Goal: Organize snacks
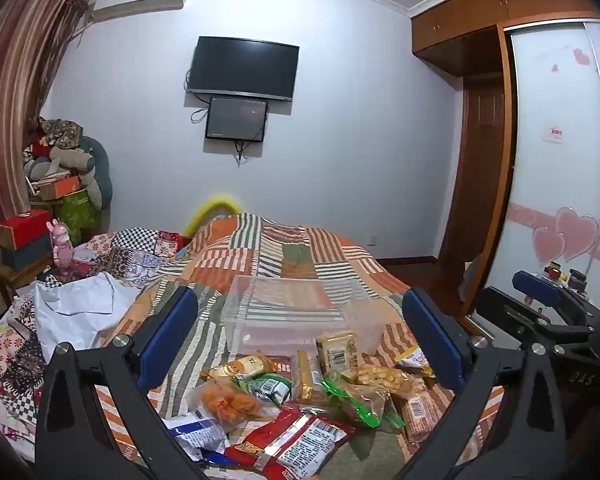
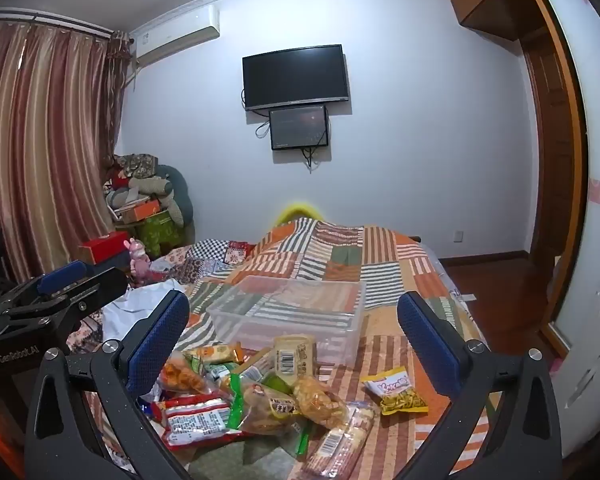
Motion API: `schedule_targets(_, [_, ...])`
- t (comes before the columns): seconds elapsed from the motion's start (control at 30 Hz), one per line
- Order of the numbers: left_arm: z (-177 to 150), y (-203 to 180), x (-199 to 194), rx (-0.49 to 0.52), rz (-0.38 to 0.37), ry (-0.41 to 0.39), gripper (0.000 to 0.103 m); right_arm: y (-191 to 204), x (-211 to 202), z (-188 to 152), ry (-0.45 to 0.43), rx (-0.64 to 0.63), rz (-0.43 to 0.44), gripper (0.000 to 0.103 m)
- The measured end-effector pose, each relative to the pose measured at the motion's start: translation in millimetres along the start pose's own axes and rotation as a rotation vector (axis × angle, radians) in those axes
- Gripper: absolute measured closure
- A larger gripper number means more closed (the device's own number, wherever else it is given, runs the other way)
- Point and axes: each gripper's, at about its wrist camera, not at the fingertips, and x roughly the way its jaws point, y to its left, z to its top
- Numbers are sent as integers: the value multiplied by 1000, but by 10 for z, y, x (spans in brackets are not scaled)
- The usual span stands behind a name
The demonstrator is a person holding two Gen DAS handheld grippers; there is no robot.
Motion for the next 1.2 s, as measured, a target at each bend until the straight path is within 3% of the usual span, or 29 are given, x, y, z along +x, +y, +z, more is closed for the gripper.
schedule_targets(0.3, [42, -21, -87, 0, 17, -29, 0, -12, 4, -17, -4, 16, 2, 0])
schedule_targets(1.2, [0, -28, -24, -5, 8, -14, 0, -9, -100, 40, -21, 29, 19, 0])
